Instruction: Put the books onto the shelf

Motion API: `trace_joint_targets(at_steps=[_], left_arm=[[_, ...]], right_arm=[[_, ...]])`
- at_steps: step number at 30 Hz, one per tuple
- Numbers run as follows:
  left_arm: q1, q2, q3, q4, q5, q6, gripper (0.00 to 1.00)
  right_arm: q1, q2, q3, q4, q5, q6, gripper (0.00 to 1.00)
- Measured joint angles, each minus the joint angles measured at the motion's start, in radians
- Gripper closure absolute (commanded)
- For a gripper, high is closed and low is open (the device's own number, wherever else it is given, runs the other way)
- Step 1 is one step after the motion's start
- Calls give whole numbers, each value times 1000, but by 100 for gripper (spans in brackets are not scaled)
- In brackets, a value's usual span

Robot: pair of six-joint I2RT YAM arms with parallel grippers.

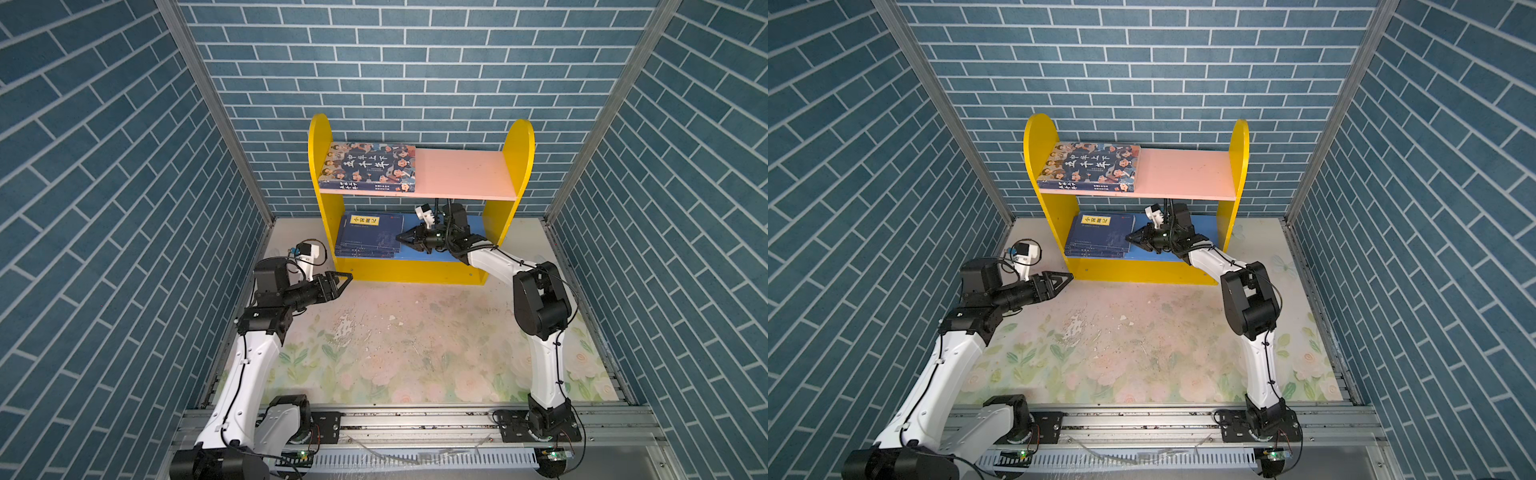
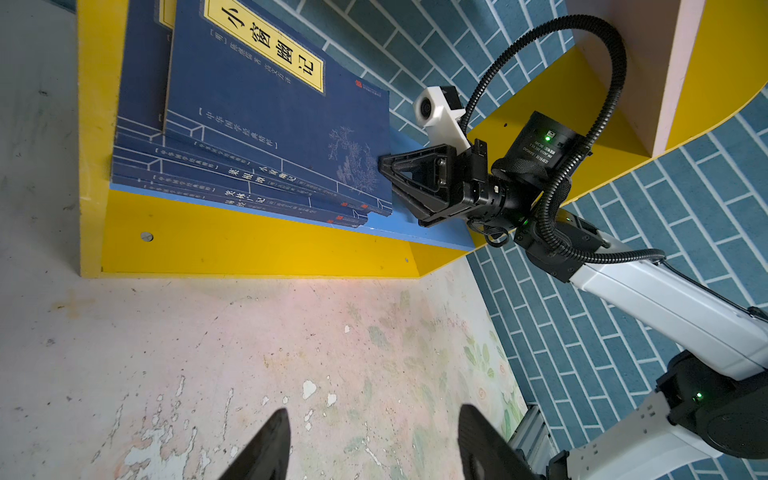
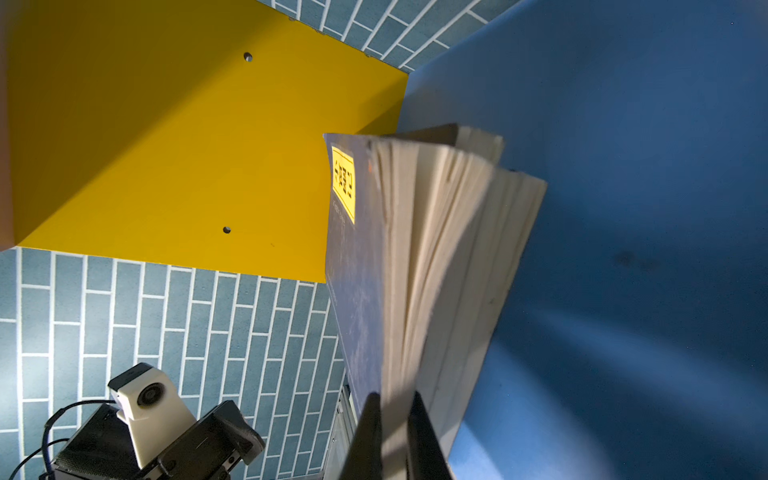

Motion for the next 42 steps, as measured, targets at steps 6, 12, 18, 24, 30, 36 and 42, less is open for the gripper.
trace_joint_targets(at_steps=[6,12,18,24,30,36,42], left_arm=[[0,0,0,3,2,-8,34],[0,0,0,4,9,-12,34],[1,-1,0,8,16,-14,34],[0,-3,0,10,19,-15,34],[1,-3,0,10,21,-15,34],[9,-3,0,10,23,-15,34],[13,-3,0,11,23,-16,34]], right_arm=[[5,20,36,-21,4,-2,100],[13,26,59,-56,11,-5,100],[15,26,61,-72,15,-23,100],[15,26,63,-80,16,-39,100],[17,26,92,-133,23,-61,100],[17,31,121,-191,25,-103,100],[17,39,161,-256,24,-140,100]])
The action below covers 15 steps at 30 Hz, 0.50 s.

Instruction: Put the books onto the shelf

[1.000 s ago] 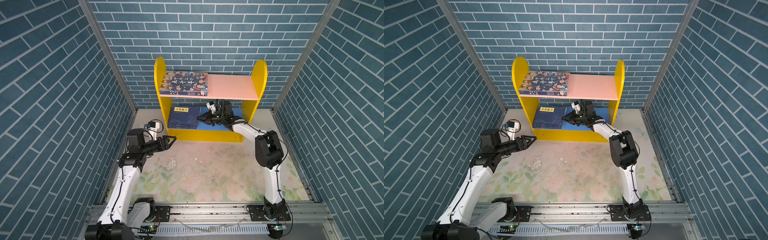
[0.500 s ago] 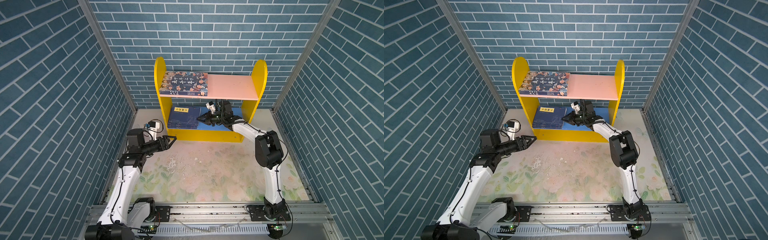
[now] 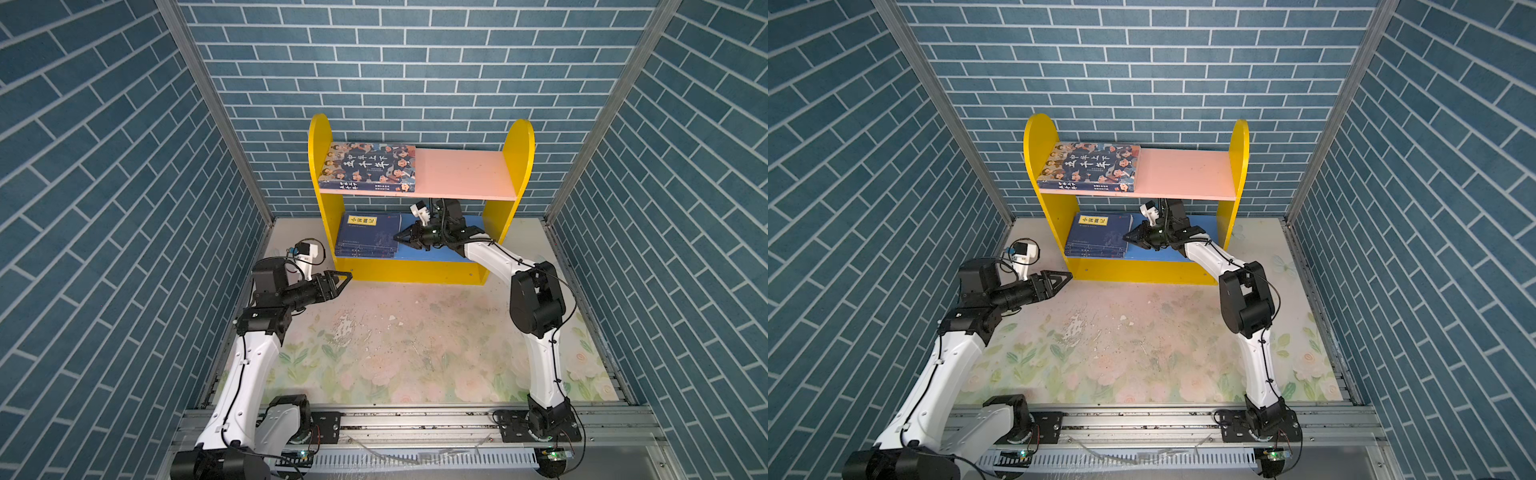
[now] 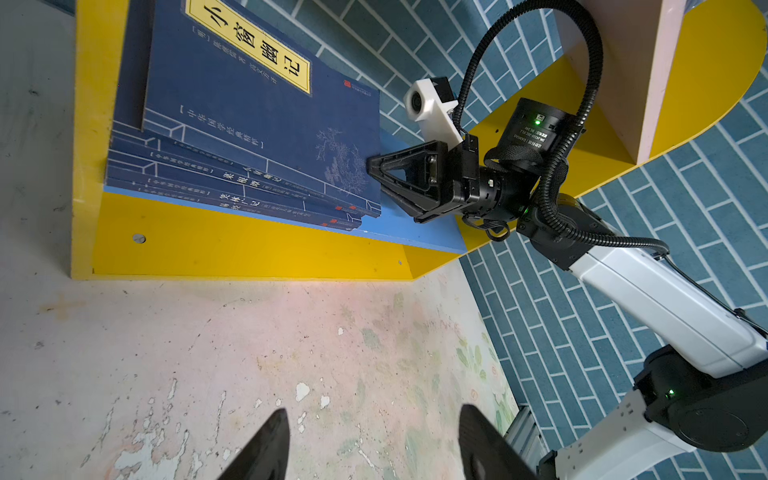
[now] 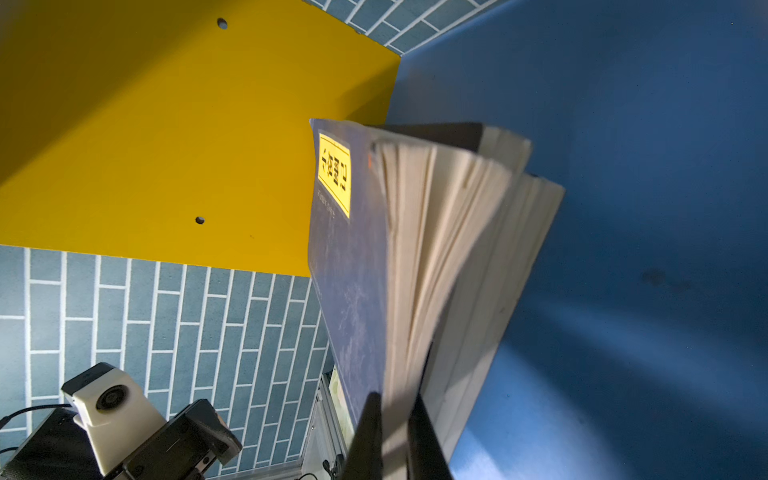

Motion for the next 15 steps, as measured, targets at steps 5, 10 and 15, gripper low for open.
trace_joint_targets(at_steps=[5,10,15], left_arm=[[0,0,0,0,0,-3,34],[2,0,0,1,1,-4,34],[4,0,0,4,4,-12,34]], right_arm=[[0,20,24,-9,-6,-12,100],[0,27,36,-15,-7,-12,100],[2,39,56,-21,-10,-12,100]])
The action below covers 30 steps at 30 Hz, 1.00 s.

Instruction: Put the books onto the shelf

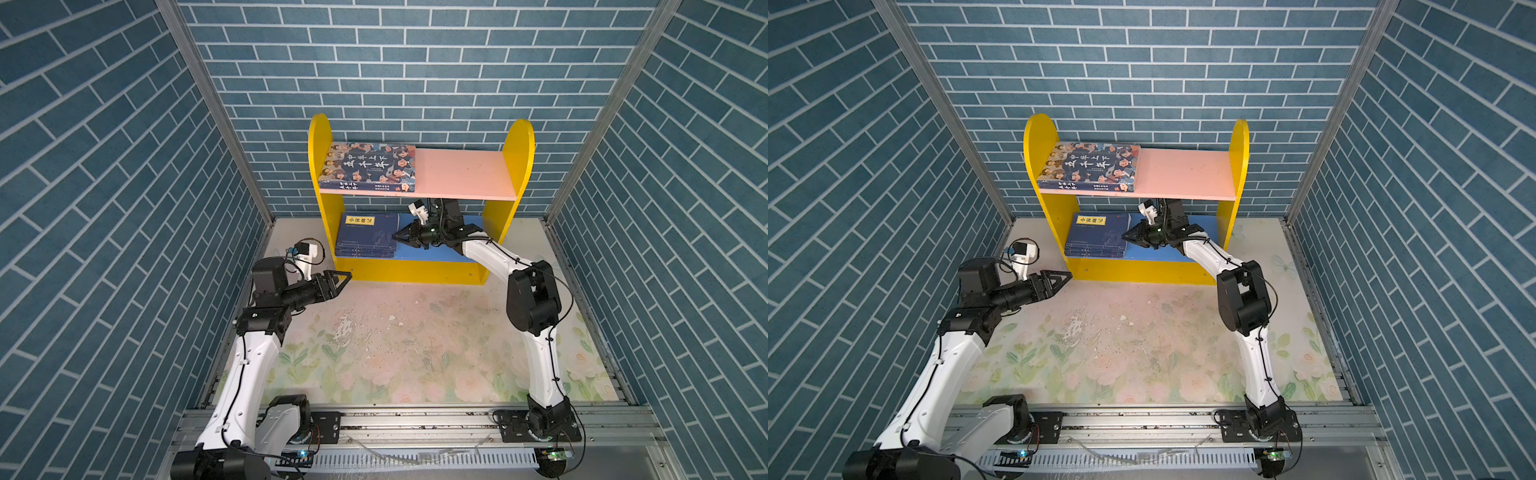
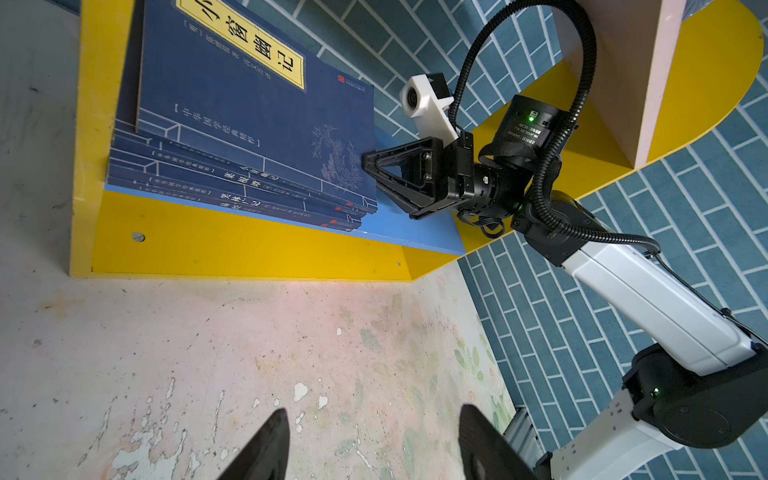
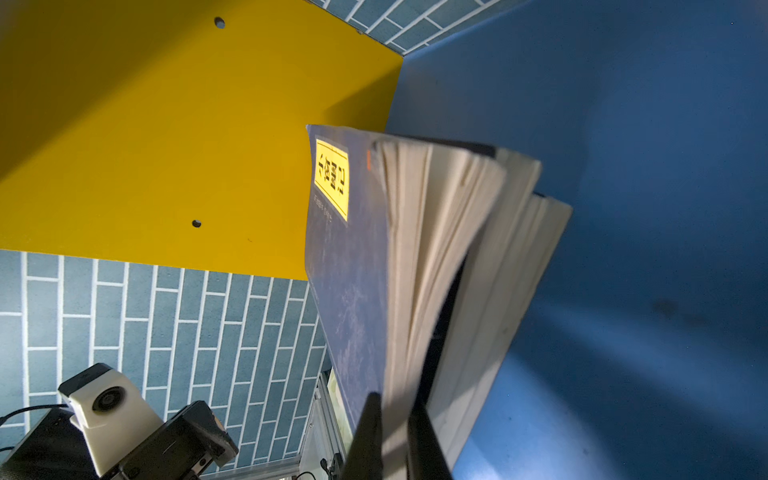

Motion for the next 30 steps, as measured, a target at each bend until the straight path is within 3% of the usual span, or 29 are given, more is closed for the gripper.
trace_joint_targets(at_steps=[17,20,24,30], left_arm=[[6,-4,0,9,15,-10,34],[9,-5,0,14,16,-10,34],[9,-6,0,18,17,-10,34],[10,-9,0,19,18,-10,34]], right_arm=[[2,44,84,-63,-14,-15,99],[4,50,101,-85,-15,-24,94],[6,51,106,-100,-11,-37,76],[10,51,111,-108,-7,-67,68]])
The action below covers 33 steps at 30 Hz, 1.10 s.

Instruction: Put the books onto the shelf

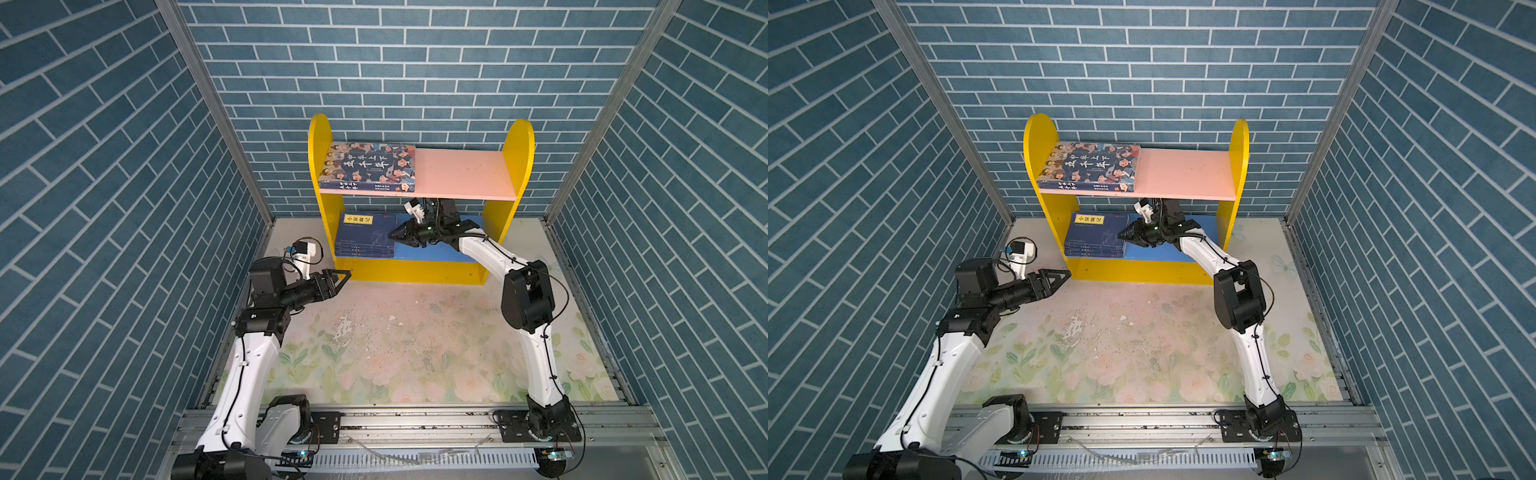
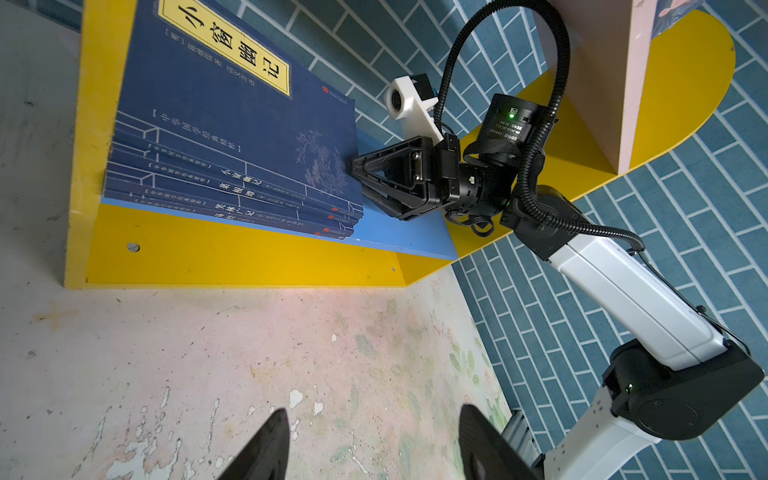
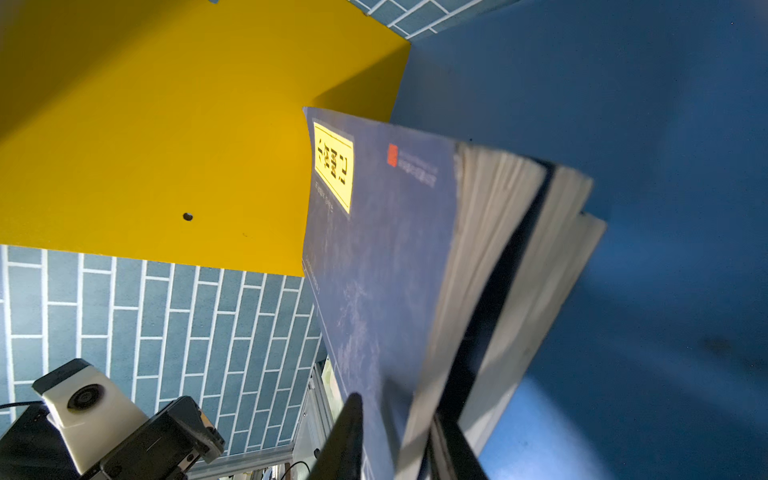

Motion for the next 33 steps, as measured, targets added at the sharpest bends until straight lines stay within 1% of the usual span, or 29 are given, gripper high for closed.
trace_joint_targets(at_steps=[5,9,13,17,22,27,28,30,33], left_arm=[[1,0,0,0,0,0,34],[3,0,0,0,0,2,34],[5,0,1,-5,0,32,34],[5,3,16,-34,-5,117,34],[5,6,27,-69,-44,265,35],[5,23,27,-110,-136,415,38],[5,26,27,-114,-155,435,38],[5,35,27,-114,-201,467,40],[5,51,22,-96,-266,480,43]], right_arm=[[1,-3,0,-3,5,-10,66],[0,-16,-8,-7,30,-20,65],[-2,-51,-50,-7,57,-21,64],[-13,-89,-109,-2,82,-20,63],[-29,-120,-185,56,95,-13,64],[-38,-192,-307,138,102,2,73],[-39,-214,-345,157,105,6,76],[-40,-266,-425,185,109,10,83],[-38,-327,-513,204,117,5,89]])
